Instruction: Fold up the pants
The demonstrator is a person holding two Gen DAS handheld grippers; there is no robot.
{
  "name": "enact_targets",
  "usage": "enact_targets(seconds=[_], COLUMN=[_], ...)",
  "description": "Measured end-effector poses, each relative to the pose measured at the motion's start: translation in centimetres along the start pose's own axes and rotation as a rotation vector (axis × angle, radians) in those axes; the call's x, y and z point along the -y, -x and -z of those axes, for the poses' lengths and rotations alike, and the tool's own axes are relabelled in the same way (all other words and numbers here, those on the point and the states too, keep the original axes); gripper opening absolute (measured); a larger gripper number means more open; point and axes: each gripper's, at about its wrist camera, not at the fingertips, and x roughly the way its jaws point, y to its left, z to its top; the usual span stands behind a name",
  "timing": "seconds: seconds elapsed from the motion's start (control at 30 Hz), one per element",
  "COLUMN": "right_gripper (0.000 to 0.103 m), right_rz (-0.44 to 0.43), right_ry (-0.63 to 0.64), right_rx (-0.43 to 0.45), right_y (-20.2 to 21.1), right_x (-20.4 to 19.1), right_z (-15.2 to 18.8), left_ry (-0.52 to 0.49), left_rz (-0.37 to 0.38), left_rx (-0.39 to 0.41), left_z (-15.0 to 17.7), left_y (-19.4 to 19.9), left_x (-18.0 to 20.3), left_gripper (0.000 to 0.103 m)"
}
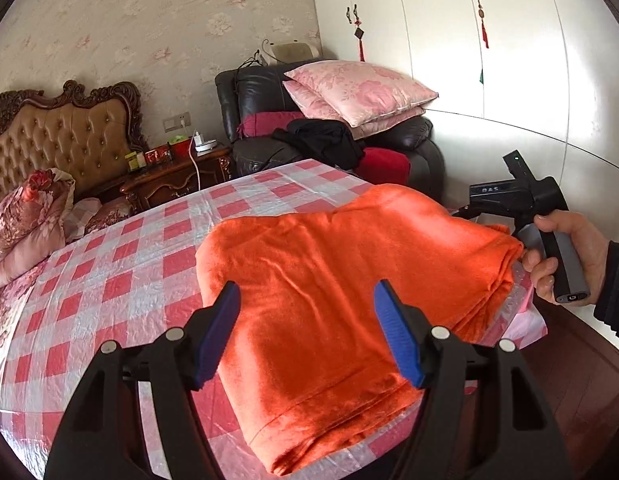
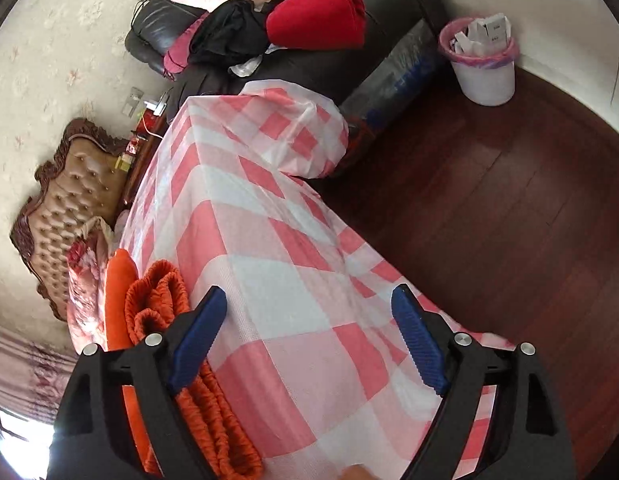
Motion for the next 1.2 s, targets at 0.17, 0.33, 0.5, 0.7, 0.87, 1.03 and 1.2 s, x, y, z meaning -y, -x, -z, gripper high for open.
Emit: enact_targets(seconds=[0.17,0.33,0.5,0.7,0.87,1.03,1.2], right_gripper=[0.083,0.084,0.084,0.089,0.089,0.091,0.092], right_rz=[0.051,0.027,0.226,0.306,0.405,0.446,0.463], right_ry=[0.036,-0.029,0.259,0.783,0.838,0.878,0.863], right_rx=[0.015,-0.008,0.18,0.185,0.035,0.06,0.064], right_y=[0.8,1.0,5.6,5.4,-0.3,-1.4,-1.8], right_x=[-0.4,0.3,-7.5,-19.4,-19.9,-18.8,-18.5], right_z=[1.0,1.6,3.5,12.7,15.8,17.0,17.2], left_ry=[0.043,0.111,0.208,0.259,0.168,0.159,0.189], left_rz=[-0.026,-0.03,-0.005,0.091,0.059,0.029,0.06], left_rx=[-0.011,-0.047,-0.126,-0.225,-0.385,-0.3,-0.368], left_z=[0.6,0.6,1.8,2.7,3.9,0.2,-2.9], left_y=[0.3,0.1,0.0,-1.5,-4.2,-5.1,-13.2], left_x=[-1.7,-3.5,-6.6,-7.1,-6.0,-7.6,-9.3], left_gripper=[0.069,0.069,0.046,0.023,0.024,0.024,0.025])
